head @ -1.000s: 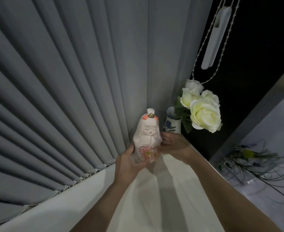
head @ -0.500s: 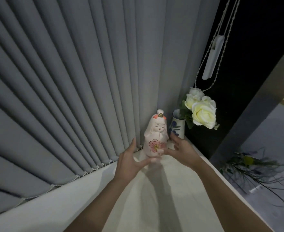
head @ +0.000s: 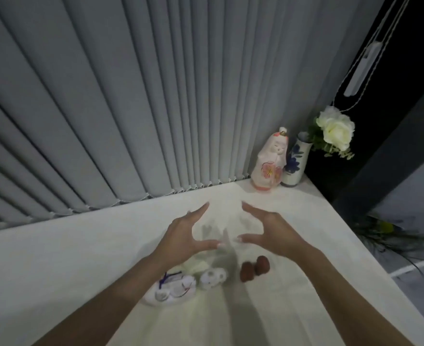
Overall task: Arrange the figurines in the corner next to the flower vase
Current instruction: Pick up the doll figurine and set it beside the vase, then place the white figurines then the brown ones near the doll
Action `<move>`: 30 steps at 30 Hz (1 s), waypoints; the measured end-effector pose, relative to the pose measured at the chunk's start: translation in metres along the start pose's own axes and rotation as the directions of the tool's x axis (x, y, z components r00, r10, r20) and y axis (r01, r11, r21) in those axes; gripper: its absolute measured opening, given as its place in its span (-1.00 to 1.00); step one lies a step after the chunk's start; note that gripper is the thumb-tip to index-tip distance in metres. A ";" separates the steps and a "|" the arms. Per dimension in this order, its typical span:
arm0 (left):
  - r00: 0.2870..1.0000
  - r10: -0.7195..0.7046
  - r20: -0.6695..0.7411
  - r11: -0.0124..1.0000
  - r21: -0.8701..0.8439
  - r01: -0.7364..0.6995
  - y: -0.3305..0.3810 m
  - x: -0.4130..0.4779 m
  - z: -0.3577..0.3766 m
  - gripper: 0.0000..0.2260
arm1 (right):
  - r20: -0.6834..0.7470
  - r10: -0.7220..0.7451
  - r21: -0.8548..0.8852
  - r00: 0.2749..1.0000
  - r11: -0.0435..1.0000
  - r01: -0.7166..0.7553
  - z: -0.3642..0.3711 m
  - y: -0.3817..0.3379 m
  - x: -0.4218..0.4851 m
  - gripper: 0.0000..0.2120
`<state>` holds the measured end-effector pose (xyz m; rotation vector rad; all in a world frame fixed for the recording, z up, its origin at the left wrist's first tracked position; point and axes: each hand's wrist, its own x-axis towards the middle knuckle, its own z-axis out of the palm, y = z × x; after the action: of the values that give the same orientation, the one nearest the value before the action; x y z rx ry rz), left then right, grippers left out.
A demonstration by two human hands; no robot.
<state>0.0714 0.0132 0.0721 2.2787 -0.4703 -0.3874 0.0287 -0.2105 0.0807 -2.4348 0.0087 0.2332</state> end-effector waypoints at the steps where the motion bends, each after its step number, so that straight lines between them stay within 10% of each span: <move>1: 0.999 -0.007 0.033 0.999 0.053 0.005 -0.010 -0.013 -0.001 -0.11 | 0.063 -0.019 -0.064 0.998 0.998 0.023 0.014 -0.005 -0.004 -0.20; 7: 0.933 -0.173 0.315 0.895 0.446 0.015 -0.061 -0.067 0.002 -0.17 | 0.368 -0.013 -0.332 0.930 0.932 0.144 0.080 -0.019 -0.010 -0.36; 17: 0.937 -0.188 0.293 0.753 0.656 -0.054 -0.080 -0.066 0.015 -0.45 | 0.399 -0.060 -0.375 0.915 0.900 0.222 0.115 -0.032 0.000 -0.79; 30: 0.961 -0.029 0.273 0.843 0.523 -0.123 -0.037 0.061 -0.025 -0.60 | -0.031 -0.006 -0.239 0.999 0.971 -0.001 0.007 0.001 0.048 -0.68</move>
<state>0.1438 0.0251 0.0533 2.7606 -0.8661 -0.6101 0.0742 -0.2040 0.0666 -2.6787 -0.0089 0.2044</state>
